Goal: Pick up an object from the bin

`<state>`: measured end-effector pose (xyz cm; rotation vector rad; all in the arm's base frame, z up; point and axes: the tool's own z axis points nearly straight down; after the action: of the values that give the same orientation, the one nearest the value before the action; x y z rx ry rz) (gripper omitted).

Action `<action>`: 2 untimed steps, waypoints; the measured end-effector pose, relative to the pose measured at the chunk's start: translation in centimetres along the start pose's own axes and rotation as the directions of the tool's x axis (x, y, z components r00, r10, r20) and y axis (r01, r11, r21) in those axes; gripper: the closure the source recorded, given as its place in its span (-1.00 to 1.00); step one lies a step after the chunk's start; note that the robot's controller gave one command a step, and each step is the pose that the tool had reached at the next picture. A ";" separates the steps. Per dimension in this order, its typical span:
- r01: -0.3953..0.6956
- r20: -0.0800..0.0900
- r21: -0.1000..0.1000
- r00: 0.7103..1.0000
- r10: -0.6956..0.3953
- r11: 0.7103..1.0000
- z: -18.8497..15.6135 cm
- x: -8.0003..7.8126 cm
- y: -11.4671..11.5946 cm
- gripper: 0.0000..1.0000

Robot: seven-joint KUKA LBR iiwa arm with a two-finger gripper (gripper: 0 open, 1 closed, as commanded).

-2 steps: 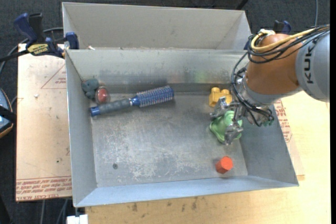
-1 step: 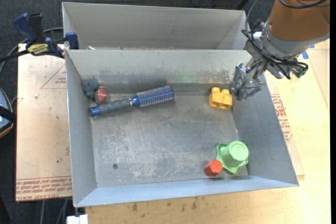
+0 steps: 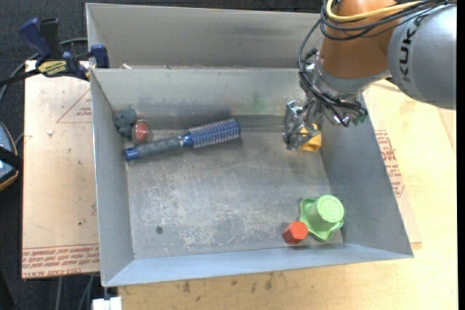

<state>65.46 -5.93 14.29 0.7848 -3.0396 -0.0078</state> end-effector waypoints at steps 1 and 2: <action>-0.004 0.004 0.004 1.000 0.004 1.000 -0.5 0.0 -0.2 -1.00; -0.370 0.002 0.004 0.929 0.370 0.929 4.5 2.0 -3.8 -1.00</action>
Offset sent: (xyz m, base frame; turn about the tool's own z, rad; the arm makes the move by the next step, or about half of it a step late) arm 0.0000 0.0000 0.0000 0.0000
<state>65.48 -10.18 9.73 0.1987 -3.1342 -0.0013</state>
